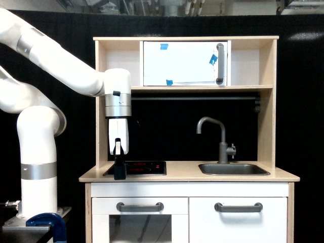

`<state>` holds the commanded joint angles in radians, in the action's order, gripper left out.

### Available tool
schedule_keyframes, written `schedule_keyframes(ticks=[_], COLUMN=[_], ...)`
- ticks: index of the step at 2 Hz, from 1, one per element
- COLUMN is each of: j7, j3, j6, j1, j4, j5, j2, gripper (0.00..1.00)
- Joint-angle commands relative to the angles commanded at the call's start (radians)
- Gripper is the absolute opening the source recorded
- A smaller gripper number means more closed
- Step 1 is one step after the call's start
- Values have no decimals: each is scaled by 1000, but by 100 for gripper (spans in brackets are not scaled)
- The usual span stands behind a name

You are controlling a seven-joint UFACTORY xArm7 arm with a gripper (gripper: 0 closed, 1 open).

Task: Turn on the faucet

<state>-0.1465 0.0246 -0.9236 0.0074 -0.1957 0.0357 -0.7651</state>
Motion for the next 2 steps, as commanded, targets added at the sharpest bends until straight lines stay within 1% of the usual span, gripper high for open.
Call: schedule_keyframes(ticks=[1,2], j7=[-531,-1103], j3=[227,626], j6=[52,94], j1=[130,389], j4=[-50,-127], j5=[24,-163], j2=[2,41], gripper=[100,100])
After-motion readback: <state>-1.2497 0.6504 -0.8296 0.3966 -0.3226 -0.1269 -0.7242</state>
